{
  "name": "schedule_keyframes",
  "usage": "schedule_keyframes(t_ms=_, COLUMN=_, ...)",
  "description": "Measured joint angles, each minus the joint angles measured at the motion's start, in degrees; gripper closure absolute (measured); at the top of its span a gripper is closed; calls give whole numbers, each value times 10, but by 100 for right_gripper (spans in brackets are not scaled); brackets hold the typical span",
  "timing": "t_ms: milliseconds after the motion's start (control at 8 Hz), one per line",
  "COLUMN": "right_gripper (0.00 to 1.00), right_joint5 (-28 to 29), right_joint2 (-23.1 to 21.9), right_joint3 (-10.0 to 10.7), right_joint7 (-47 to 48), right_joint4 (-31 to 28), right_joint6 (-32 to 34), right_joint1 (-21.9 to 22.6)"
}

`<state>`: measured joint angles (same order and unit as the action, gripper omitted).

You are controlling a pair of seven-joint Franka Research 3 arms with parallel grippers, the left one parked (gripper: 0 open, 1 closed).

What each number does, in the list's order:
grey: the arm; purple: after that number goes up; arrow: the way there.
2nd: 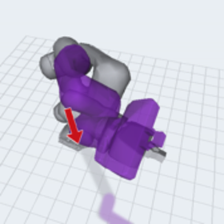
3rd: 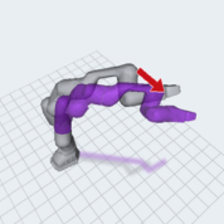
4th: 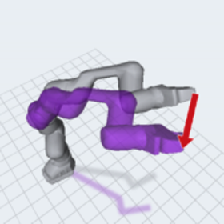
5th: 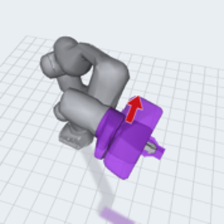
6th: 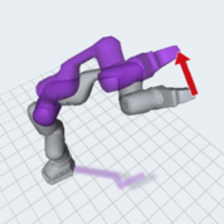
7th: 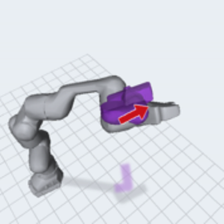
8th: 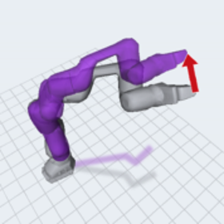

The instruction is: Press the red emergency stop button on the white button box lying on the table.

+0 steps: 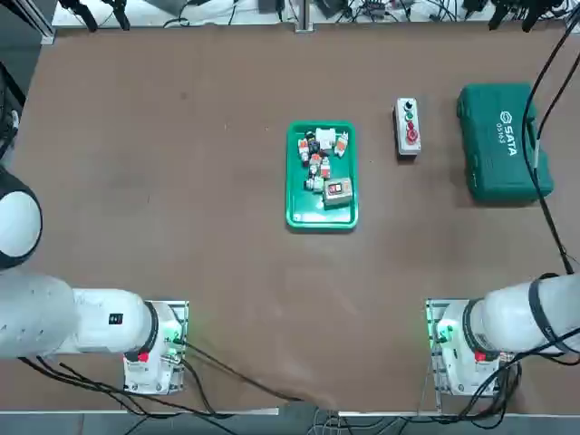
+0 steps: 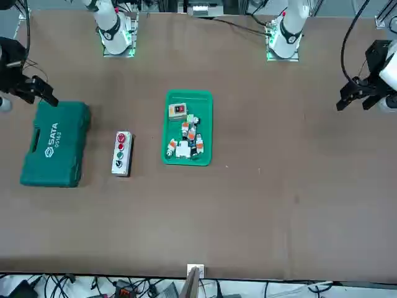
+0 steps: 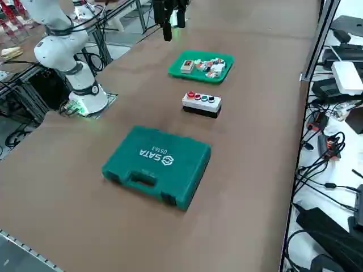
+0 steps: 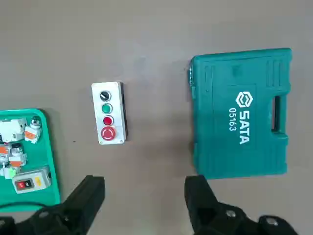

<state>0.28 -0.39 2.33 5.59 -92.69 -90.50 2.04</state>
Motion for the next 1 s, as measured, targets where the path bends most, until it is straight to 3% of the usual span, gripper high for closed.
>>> schedule_keyframes(t_ms=1000, right_gripper=0, right_joint5=0, right_joint2=0, right_joint3=-2, right_joint7=0, right_joint4=0, right_joint6=0, right_joint1=1)
